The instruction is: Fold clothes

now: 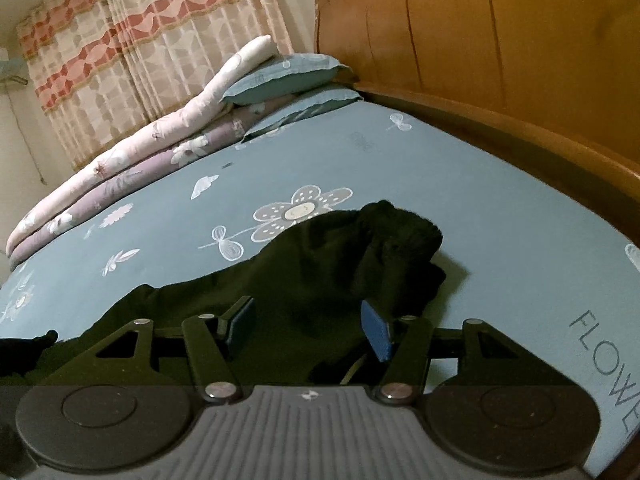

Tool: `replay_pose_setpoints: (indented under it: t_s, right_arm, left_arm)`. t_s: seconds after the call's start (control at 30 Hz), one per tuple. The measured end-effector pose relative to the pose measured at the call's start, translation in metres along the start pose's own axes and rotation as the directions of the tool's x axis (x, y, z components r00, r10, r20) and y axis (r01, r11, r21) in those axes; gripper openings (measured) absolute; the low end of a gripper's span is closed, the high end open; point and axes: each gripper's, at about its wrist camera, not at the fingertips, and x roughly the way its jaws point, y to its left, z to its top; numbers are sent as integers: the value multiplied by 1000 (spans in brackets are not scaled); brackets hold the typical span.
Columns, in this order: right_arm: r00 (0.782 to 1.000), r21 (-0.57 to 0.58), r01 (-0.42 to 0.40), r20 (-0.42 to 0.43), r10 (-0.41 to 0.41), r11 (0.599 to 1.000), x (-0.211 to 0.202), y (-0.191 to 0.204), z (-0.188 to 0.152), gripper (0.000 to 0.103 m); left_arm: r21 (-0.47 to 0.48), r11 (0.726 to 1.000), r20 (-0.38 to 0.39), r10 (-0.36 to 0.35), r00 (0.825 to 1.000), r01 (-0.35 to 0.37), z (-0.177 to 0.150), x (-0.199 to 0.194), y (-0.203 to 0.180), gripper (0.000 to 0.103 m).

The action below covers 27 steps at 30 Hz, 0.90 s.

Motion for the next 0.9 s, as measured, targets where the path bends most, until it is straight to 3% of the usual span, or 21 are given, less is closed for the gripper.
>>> replay_pose_setpoints:
  t_s: [0.07,0.2,0.27,0.4,0.53,0.73,0.83,0.9]
  right_arm:
    - [1000,-2,-7,1,7,1000,0,3,-1,63]
    - [1000,-15,-22,0,22,1000,1,7,-1,63]
    - [999,-20,-33,-5,33,999,4,8,-2,63]
    - [995,-31,-15,-95,12,999,24,2,-15,69]
    - [988,-32,-3,-157,-2,999,34,-4,-27,69]
    - [998,-48,-43,-56,40,998,8,18,-10,74]
    - [994,-84,-112,-8,112,990,6,44,2,79]
    - [985,-99,-172,-19,171,980,20,64,2,80]
  left_arm:
    - [11,999,-17,43,999,-43,-7,4,2,5]
    - [-53,998,-24,43,999,-44,-9,6,14,5]
    - [-23,997,-39,66,997,-67,-10,8,11,5]
    - [-68,995,-56,62,997,-66,-13,11,18,7]
    - [-82,994,-89,68,994,-76,-17,7,21,17]
    - [-19,994,-136,103,985,-107,-21,-23,10,40]
    - [34,991,-149,135,980,-132,-17,-40,-1,41]
    - [69,987,-140,152,978,-144,-12,-51,-10,43]
